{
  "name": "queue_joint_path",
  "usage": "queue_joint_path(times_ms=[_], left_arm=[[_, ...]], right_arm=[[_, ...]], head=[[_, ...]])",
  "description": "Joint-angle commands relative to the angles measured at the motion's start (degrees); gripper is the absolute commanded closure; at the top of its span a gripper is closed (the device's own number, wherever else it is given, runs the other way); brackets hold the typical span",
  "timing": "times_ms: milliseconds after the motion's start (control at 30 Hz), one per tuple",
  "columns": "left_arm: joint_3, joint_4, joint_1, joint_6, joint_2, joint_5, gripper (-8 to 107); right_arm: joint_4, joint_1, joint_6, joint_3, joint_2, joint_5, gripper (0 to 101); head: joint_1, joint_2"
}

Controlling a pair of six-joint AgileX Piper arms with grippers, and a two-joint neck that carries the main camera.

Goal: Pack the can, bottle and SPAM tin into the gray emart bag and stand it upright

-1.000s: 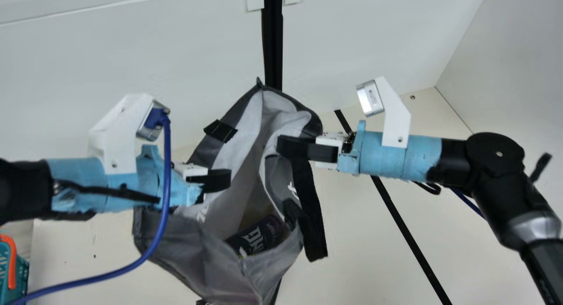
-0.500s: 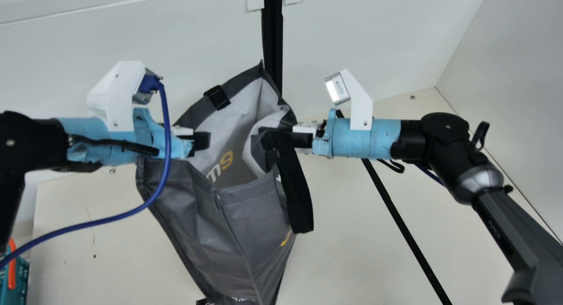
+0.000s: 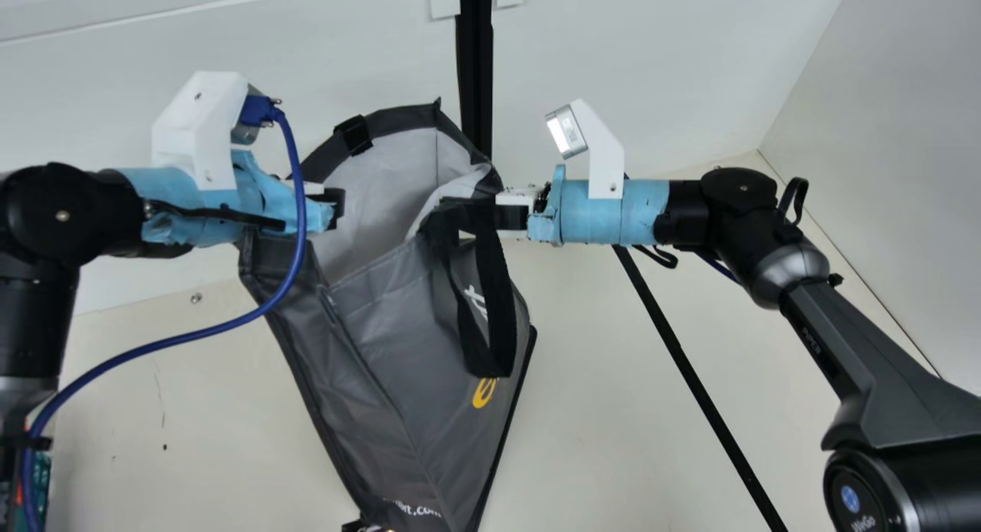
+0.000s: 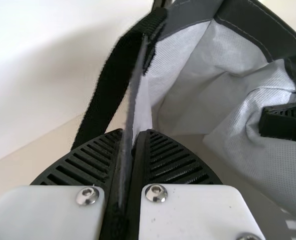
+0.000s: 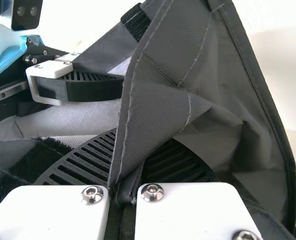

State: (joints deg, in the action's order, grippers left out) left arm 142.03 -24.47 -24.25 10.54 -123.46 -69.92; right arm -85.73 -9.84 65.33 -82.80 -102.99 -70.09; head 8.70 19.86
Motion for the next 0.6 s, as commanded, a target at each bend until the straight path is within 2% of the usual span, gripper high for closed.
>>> queue_joint_path(times_ms=[0, 233, 567], left_arm=[[0.58, 0.86, -0.25, -0.42, -0.34, 0.02, 107], [2.43, 3.19, -1.01, -2.2, -1.11, 0.02, 107], [2.36, 3.23, -0.94, -2.22, -1.06, 0.0, 107]], right_arm=[[0.36, -0.08, -0.03, -0.91, -0.43, 0.19, 101], [0.25, 0.0, 0.0, -0.94, -0.48, 0.06, 101], [0.25, 0.0, 0.0, -0.94, -0.48, 0.06, 101]], head=[[1.3, 0.14], [1.3, 0.14], [1.3, 0.14]])
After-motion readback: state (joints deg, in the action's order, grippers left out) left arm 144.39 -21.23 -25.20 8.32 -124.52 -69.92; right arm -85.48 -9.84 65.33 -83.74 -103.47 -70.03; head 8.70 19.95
